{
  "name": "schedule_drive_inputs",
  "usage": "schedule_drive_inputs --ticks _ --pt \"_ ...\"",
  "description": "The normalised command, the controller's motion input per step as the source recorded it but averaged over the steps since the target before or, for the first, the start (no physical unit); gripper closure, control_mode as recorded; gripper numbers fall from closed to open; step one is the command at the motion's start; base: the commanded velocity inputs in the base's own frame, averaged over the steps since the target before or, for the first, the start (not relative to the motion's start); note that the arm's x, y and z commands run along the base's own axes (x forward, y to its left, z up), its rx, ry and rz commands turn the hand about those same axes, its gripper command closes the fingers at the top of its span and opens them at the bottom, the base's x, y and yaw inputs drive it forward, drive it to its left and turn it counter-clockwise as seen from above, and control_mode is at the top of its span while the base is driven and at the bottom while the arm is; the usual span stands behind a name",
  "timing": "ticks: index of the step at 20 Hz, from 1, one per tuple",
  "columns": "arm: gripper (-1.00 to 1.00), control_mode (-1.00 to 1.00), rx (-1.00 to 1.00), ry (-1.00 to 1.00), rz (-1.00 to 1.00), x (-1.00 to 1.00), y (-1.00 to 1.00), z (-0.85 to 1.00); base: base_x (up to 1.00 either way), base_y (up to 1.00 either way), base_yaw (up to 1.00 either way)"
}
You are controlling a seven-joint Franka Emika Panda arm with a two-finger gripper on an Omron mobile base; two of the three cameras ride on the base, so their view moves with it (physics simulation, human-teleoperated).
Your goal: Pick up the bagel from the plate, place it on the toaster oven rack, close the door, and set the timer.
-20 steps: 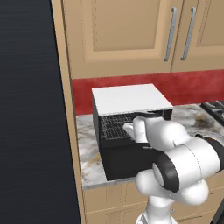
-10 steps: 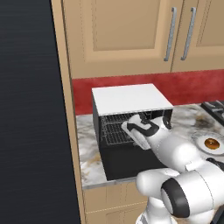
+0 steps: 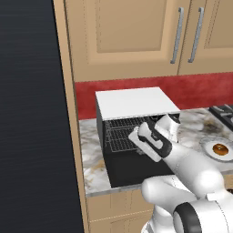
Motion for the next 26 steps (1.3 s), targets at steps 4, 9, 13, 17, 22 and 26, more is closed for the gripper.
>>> schedule_drive_inputs --ticks 4,9,13,17,22,26 --pt "1.00 -1.00 -0.03 0.16 -0.05 -0.79 0.00 -0.14 0.00 0.00 0.00" --pt "-1.00 -1.00 -0.04 0.04 -0.06 -0.61 0.00 0.22 0.00 0.00 0.00" --pt "-1.00 -1.00 -0.08 -0.08 0.00 -0.64 -0.08 0.77 0.00 0.00 0.00" --pt "-1.00 -1.00 -0.13 -0.13 0.00 -0.35 -0.25 0.89 0.00 0.00 0.00" --pt "-1.00 -1.00 -0.19 -0.07 0.00 -0.14 -0.51 0.57 0.00 0.00 0.00" --pt "-1.00 -1.00 -0.21 -0.01 0.00 -0.01 -0.76 0.14 0.00 0.00 0.00"
